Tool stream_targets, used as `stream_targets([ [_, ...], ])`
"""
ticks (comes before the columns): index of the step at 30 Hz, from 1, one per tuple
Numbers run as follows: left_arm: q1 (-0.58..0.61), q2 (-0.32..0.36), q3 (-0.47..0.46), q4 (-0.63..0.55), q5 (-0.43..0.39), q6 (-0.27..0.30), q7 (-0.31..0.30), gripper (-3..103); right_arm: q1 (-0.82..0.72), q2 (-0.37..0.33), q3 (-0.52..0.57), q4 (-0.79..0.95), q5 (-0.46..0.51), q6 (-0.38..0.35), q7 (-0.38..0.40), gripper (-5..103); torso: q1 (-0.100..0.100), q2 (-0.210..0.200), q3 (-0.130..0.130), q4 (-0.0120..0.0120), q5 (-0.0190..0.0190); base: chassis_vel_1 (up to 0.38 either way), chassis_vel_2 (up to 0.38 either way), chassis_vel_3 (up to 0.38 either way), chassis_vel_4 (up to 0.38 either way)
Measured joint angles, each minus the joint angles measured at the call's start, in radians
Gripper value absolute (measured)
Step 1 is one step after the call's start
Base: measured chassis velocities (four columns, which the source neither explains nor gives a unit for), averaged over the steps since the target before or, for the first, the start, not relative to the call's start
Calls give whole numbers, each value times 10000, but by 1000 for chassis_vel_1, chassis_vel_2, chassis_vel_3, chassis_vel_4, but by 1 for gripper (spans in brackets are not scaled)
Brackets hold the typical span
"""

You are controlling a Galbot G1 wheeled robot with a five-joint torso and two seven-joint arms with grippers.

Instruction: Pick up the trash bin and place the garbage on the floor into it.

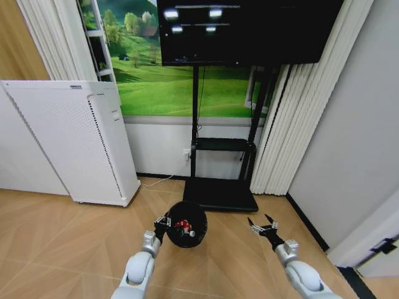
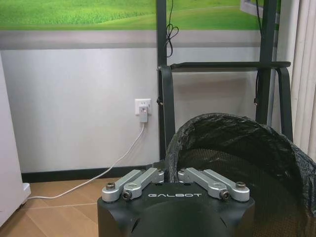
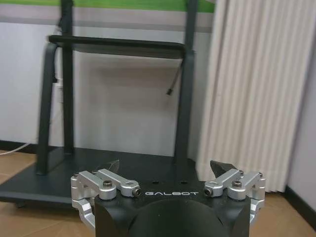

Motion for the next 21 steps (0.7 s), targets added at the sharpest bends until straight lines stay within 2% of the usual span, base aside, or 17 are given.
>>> stream_targets([
  [8,203,92,-113,-266,-37,4,3,7,-95,-156,623,-202,41,-221,413,100,0,0,0,0,1,0,0,0,0],
  [12,291,92,-199,-393,-70,6,8,7,-359,-303,1359,-195,235,-490,566,100,0,0,0,-3,1,0,0,0,0],
  [21,353,32,-271,-449,-82,14,12,7,-498,-129,2155,707,639,-1046,853,100,0,0,0,1,1,0,0,0,0],
])
